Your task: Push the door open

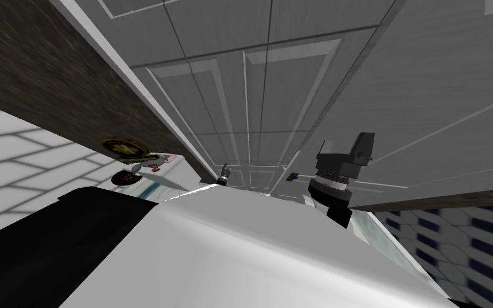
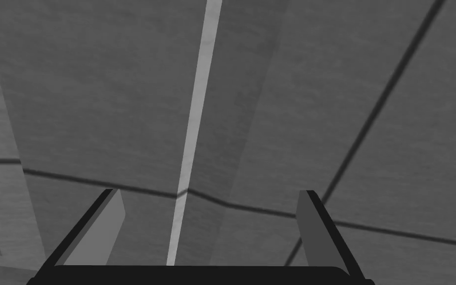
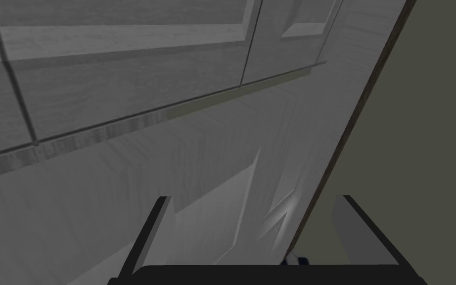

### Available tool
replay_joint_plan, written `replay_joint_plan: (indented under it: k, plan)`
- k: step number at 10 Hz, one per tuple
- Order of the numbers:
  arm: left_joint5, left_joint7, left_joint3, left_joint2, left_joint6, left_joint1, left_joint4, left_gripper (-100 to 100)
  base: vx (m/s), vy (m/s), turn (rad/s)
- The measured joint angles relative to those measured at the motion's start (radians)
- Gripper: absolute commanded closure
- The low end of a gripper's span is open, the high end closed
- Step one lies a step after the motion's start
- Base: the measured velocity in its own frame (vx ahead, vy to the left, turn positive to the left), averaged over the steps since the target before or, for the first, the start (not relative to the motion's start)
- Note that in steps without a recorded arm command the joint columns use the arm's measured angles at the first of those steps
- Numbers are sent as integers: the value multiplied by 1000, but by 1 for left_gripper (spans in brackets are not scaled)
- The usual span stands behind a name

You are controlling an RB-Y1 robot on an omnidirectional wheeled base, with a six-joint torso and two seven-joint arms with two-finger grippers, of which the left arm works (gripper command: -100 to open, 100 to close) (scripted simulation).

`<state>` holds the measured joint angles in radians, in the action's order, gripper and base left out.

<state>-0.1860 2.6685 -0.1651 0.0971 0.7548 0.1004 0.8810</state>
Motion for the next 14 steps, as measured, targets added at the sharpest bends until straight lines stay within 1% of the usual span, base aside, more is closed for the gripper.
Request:
replay_joint_plan:
  k: [2, 3, 4, 5, 6, 7, 8, 9, 10, 11, 12, 13, 14]
  plan:
    - [5, 0, -11, 7, 9, -11, -14, -100, 16, 121, -51]
    - [6, -3, -13, 13, 7, -15, -15, -100, 52, 118, -62]
    - [6, -5, -15, 12, -5, -7, 4, -100, 34, 109, -89]
    - [7, 0, -18, 8, -4, -17, -7, -100, 26, 110, -62]
    - [11, 2, -27, 13, 3, -18, -18, -100, 25, 102, -96]
    - [12, 3, -31, 10, 1, -11, -7, -100, 21, 87, -101]
    - [14, 3, -35, 16, 7, -19, -21, -100, 19, 82, -78]
    - [16, 2, -40, 19, 7, -25, -29, -100, 23, 103, -81]
    - [18, 2, -45, 19, 4, -13, -17, -100, 27, 83, -106]
    - [17, -2, -45, 17, -11, 7, 18, -100, 4, 26, -40]
    - [20, -10, -48, 31, -4, -3, 0, -100, -17, 21, 25]
    - [22, -14, -53, 31, -22, 8, 29, -100, -9, 27, 2]
    - [25, -11, -59, 34, -19, -2, 11, -100, -5, 39, -102]
